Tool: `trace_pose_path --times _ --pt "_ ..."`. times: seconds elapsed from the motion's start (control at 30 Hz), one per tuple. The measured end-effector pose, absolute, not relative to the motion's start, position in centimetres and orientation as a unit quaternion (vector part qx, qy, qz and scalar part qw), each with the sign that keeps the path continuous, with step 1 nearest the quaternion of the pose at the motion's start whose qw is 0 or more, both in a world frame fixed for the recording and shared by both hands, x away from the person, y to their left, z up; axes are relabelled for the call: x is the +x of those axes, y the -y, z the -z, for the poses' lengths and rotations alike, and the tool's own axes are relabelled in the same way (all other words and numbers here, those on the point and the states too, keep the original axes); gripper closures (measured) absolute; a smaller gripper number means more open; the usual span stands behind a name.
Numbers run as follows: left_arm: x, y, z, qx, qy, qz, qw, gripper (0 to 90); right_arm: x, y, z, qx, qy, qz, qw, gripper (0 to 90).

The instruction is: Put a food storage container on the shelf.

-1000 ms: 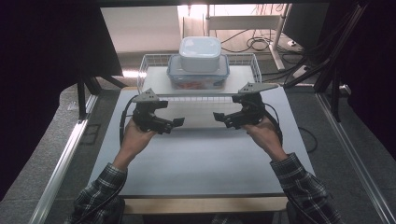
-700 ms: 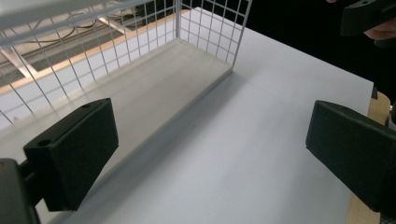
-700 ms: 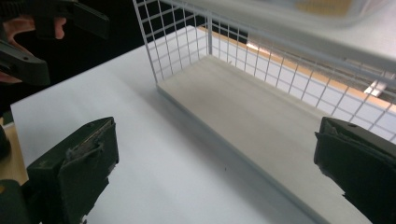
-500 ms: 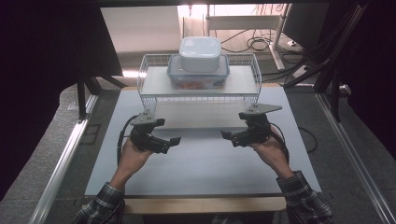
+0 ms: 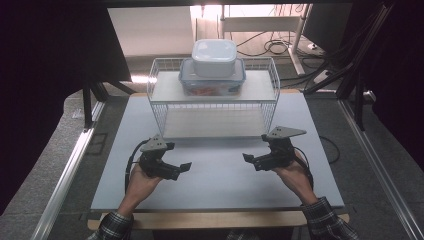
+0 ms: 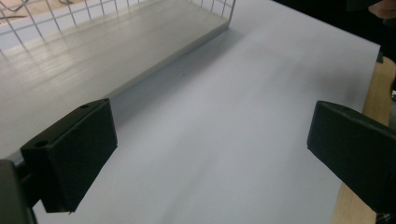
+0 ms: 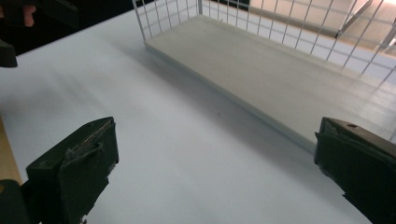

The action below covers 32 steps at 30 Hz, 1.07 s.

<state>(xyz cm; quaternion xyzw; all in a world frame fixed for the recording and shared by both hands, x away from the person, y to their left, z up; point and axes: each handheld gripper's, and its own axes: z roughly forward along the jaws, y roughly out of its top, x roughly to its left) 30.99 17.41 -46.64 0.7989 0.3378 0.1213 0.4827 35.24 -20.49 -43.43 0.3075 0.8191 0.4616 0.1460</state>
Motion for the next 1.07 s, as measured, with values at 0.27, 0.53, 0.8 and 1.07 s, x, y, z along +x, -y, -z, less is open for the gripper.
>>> trace_pose_path --times 0.27,0.53,0.8,1.07 --pt "30.2 -17.7 48.9 0.808 -0.352 -0.12 0.457 1.0 34.5 21.1 45.8 0.316 -0.829 -0.439 0.141 0.0" --pt "29.7 -17.7 50.7 0.817 -0.355 -0.128 0.435 0.3 33.9 21.6 47.9 0.323 -0.833 -0.431 0.122 0.0" --pt "29.4 -17.3 53.0 0.838 -0.356 -0.114 0.397 0.3 33.4 21.8 49.9 0.336 -0.839 -0.417 0.096 0.0" --pt "29.7 -17.1 53.5 0.843 -0.354 -0.113 0.389 0.0 33.6 21.7 51.1 0.332 -0.85 -0.4 0.086 0.0"
